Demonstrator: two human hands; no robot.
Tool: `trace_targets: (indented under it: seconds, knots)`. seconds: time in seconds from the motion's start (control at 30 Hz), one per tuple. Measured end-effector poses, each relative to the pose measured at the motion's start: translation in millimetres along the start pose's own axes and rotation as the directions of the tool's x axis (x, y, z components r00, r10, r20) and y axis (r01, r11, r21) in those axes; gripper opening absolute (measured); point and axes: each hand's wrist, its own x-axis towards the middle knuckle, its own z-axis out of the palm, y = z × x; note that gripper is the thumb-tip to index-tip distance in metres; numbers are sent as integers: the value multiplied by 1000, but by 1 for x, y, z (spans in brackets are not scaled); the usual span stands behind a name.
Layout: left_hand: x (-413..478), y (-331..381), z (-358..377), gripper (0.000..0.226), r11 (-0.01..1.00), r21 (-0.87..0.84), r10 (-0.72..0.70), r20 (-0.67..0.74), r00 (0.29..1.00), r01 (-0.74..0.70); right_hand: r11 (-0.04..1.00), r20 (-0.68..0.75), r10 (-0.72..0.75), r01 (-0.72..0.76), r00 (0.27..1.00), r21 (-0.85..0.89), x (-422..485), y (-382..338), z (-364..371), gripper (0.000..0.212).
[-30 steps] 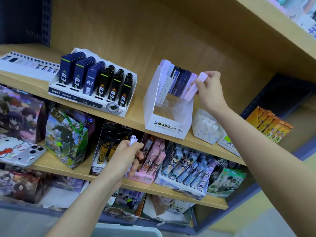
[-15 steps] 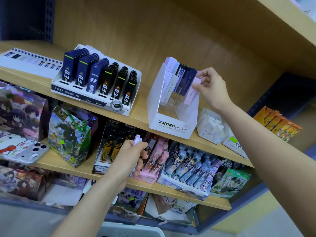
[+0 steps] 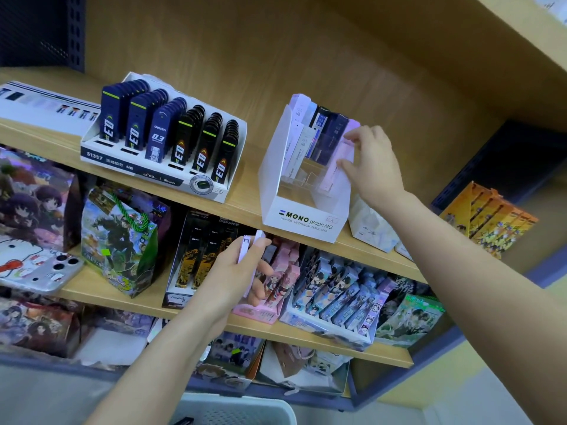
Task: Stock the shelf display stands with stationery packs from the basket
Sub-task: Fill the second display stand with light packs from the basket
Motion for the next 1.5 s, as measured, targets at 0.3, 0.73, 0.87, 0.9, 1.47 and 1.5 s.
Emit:
trace_targets:
  seconds: [0.3, 0.73, 0.87, 0.9, 1.47, 1.5]
  knots:
    - [1, -8, -5, 16, 988, 96, 120, -5, 993, -119, 868, 69, -124, 74, 990, 490, -102, -66, 6, 9]
    - [-3, -3, -4, 10, 924, 312, 224, 31, 974, -222, 518, 560, 83, -515, 825, 683, -116, -71, -3, 10]
    - [-5, 1, -7, 14, 971, 159, 182, -14, 983, -177, 471, 447, 134, -454, 884, 756, -116, -57, -12, 18]
    - [-5, 2, -8, 19, 985, 93, 150, -31, 988, -146, 496, 408, 121, -411, 905, 764, -117, -54, -14, 21]
    - [-5, 2, -4, 11, 947, 212, 261, -76, 962, -241, 671, 496, 4, -370, 868, 642, -149, -65, -6, 26]
    - [-6, 3, -4, 11, 939, 234, 278, -80, 957, -253, 663, 511, 8, -388, 859, 640, -148, -66, -6, 32]
